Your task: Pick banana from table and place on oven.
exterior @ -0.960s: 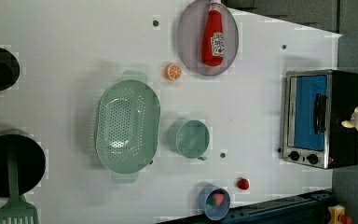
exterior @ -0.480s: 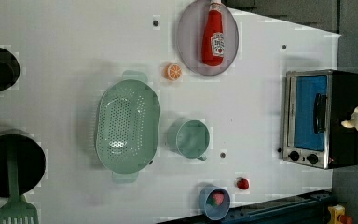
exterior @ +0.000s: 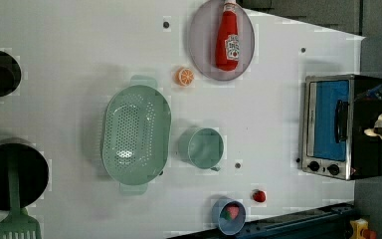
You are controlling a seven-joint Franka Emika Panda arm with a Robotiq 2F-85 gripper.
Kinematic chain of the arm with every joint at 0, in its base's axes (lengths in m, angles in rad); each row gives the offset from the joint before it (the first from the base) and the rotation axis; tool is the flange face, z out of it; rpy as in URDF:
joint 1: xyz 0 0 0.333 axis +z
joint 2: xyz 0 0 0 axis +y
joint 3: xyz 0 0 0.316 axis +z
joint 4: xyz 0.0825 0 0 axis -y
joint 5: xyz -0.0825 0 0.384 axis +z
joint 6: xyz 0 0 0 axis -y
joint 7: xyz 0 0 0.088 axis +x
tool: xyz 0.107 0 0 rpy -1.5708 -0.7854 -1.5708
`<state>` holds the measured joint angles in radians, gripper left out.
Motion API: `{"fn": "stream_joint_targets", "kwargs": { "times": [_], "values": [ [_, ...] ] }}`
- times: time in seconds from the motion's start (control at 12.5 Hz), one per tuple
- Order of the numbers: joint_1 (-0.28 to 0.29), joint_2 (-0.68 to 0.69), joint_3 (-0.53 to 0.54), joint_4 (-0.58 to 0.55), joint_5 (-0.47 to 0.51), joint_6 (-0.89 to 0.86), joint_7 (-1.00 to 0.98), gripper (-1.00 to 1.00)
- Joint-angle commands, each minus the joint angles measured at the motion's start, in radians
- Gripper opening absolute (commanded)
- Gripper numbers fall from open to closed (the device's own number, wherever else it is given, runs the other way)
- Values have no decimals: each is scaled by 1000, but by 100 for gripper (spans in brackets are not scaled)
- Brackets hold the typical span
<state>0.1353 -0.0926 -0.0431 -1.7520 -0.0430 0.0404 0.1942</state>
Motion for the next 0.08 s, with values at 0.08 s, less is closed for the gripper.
{"fn": "stream_joint_targets", "kwargs": {
  "times": [0.08],
  "values": [
    [-62,-22,-32,15,-17,2,44,100]
  ]
}}
